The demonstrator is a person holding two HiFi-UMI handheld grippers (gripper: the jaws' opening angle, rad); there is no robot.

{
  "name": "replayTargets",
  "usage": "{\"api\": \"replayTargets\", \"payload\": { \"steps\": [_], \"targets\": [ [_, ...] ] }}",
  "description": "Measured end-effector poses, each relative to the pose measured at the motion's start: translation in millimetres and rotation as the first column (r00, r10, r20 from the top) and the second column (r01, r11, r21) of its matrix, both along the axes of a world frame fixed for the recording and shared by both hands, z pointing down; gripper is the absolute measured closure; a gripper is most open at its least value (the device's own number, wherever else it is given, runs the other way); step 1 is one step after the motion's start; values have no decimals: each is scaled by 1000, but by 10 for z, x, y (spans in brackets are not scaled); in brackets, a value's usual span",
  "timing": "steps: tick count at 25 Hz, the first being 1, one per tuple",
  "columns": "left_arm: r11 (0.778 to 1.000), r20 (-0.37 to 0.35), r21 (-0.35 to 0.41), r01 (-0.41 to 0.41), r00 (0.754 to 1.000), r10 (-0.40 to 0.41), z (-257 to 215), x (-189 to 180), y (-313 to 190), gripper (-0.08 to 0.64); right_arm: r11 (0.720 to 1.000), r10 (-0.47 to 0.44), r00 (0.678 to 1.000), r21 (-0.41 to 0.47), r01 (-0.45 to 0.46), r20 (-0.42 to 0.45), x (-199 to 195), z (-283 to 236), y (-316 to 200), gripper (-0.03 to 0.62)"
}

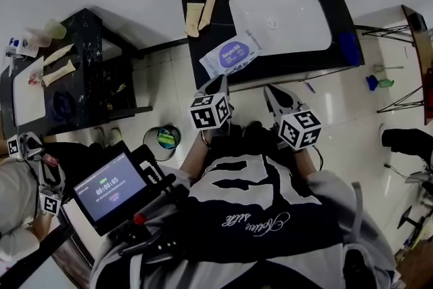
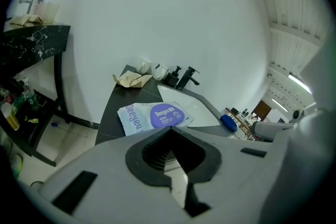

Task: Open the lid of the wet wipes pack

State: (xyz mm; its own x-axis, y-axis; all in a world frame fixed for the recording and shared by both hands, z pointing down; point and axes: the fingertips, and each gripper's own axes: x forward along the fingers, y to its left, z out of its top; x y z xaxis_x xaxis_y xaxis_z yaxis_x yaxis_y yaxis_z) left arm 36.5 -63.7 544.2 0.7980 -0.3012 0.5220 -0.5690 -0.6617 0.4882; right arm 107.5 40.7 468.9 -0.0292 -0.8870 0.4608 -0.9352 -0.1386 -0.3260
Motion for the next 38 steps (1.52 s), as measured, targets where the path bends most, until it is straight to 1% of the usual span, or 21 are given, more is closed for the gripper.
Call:
{"api": "replayTargets", "payload": {
  "steps": [3,8,11,13,15,17,19,22,26,30,33,36,38],
  "targets": [
    [999,13,-30,12,1000,-11,69,38,-28,561,999,-22,1000,-28,22,-1,51,0,-73,595],
    [998,24,-57,20,1000,-18,211,131,-162,561,996,-75,997,-56,75,2,195,107,-428,595],
    [997,34,-68,36,999,-34,272,149,-269,561,989,-135,991,-56,135,-2,207,130,-621,595],
    [995,53,-79,52,997,-48,348,167,-324,561,981,-182,983,-59,182,3,226,173,-739,595],
    [993,79,-90,75,995,-68,453,218,-340,561,969,-237,971,-69,237,12,278,244,-827,595],
    [990,105,-98,102,990,-92,540,253,-336,561,950,-300,954,-82,301,16,311,311,-896,595],
    [986,123,-107,126,986,-112,575,243,-340,561,927,-362,932,-98,361,15,295,351,-962,595],
    [980,129,-135,148,983,-131,602,226,-372,561,887,-447,895,-125,445,13,255,417,-1077,595],
    [971,124,-154,183,978,-165,603,222,-407,561,820,-560,828,-145,554,-6,204,507,-1203,595],
    [959,141,-140,245,964,-226,518,217,-294,561,733,-676,735,-158,662,-58,198,538,-1180,595],
    [950,161,-131,284,951,-263,557,132,-291,561,659,-752,648,-183,730,-123,150,650,-1265,595],
    [939,162,-137,315,943,-292,627,80,-346,561,571,-820,541,-219,791,-187,76,771,-1370,594],
    [932,162,-143,332,937,-309,656,61,-370,561,508,-860,466,-247,825,-209,24,840,-1414,594]
  ]
}}
